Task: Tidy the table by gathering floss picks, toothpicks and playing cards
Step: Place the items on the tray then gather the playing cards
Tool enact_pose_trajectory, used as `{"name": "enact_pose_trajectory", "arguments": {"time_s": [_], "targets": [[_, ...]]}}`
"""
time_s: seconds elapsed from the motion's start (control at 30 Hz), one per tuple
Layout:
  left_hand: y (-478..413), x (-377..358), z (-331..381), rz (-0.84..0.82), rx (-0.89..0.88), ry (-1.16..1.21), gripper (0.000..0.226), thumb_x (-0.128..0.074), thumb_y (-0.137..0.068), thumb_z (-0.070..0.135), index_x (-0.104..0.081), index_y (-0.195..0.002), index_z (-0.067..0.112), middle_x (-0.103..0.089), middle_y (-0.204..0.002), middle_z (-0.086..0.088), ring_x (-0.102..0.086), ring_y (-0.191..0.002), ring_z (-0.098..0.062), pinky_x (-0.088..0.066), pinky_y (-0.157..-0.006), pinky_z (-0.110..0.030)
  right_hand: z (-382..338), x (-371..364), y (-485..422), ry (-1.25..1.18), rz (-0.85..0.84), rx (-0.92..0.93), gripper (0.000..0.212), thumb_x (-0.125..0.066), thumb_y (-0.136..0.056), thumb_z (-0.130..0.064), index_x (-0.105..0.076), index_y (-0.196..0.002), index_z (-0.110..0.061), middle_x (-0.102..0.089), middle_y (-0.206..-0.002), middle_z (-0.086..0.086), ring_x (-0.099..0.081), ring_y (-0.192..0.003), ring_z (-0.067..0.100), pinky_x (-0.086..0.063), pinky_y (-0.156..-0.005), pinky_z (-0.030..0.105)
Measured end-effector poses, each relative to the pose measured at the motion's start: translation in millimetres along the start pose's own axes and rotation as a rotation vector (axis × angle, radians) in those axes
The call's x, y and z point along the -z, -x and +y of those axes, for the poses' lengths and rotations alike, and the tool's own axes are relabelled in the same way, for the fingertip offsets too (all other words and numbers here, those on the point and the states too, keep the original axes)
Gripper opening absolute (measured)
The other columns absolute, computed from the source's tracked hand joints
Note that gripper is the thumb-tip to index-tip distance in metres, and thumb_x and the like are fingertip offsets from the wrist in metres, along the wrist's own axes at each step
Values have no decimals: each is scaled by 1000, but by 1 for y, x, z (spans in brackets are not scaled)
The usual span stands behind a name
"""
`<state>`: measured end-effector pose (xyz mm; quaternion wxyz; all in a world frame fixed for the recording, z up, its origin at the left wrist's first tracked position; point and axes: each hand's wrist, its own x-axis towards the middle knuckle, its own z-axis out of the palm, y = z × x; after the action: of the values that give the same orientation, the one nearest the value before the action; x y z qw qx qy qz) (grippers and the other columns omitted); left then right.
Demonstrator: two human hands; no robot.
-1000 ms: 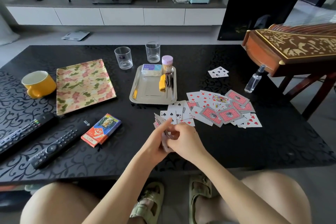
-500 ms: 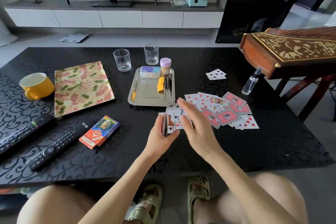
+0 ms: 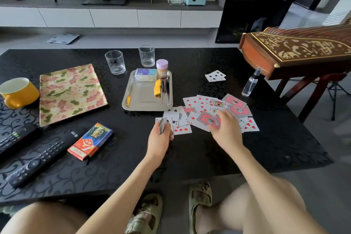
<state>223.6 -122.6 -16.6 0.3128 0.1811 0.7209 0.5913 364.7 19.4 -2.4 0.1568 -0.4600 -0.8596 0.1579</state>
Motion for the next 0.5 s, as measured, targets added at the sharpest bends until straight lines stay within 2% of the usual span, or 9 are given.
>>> {"name": "enact_pose_trajectory", "arguments": {"time_s": [0.07, 0.1, 0.13, 0.2, 0.23, 0.3, 0.4, 0.5], "targets": [[-7, -1, 7, -8, 78, 96, 14, -46, -95, 27, -56, -92, 17, -60, -74, -3, -53, -66, -14, -42, -64, -29, 23, 2, -17, 242, -182, -8, 82, -66, -79, -51, -31, -143, -12, -36, -148, 7, -30, -138, 25, -25, -113, 42], [-8, -2, 10, -11, 107, 158, 13, -47, -95, 24, -56, -96, 14, -61, -75, -4, -54, -65, -15, -42, -62, -29, 28, 2, -20, 295, -248, 3, 82, -63, -79, -56, -33, -142, -13, -40, -145, 6, -34, -136, 25, -28, -112, 43], [-10, -2, 12, -13, 120, 204, 14, -47, -95, 21, -56, -99, 11, -61, -75, -6, -54, -64, -16, -41, -60, -28, 31, 3, -20, 321, -268, 23, 74, -60, -81, -56, -39, -138, -13, -47, -139, 5, -42, -129, 24, -34, -108, 41], [-10, -2, 16, -24, 123, 254, 14, -47, -95, 17, -55, -101, 7, -60, -74, -8, -53, -63, -17, -41, -58, -28, 34, 0, -16, 415, -217, 143, 46, -52, -92, -43, -49, -126, -12, -60, -121, 4, -56, -111, 21, -45, -91, 32], [-10, -1, 17, -31, 125, 272, 14, -47, -95, 17, -55, -101, 6, -60, -73, -8, -53, -62, -17, -41, -58, -28, 34, -2, -12, 495, -191, 217, 34, -48, -96, -34, -52, -121, -11, -62, -115, 4, -58, -104, 20, -45, -84, 30], [-10, 0, 19, -36, 132, 292, 15, -48, -95, 16, -56, -101, 5, -60, -73, -9, -53, -62, -17, -41, -58, -28, 33, -5, -6, 617, -190, 308, 24, -44, -97, -20, -53, -117, -9, -63, -111, 5, -59, -99, 21, -46, -80, 29], [-11, 2, 24, -25, 138, 296, 14, -48, -95, 15, -56, -100, 5, -60, -73, -9, -53, -60, -18, -42, -57, -27, 29, -8, -6, 613, -175, 339, 27, -45, -96, -21, -56, -118, -8, -64, -112, 6, -58, -102, 21, -45, -83, 29], [-14, 6, 27, -25, 128, 286, 12, -49, -95, 16, -56, -98, 6, -60, -72, -9, -54, -59, -17, -42, -57, -26, 20, -9, -9, 570, -172, 374, 44, -44, -94, -46, -60, -118, -13, -58, -121, 5, -49, -113, 23, -38, -97, 35]]}}
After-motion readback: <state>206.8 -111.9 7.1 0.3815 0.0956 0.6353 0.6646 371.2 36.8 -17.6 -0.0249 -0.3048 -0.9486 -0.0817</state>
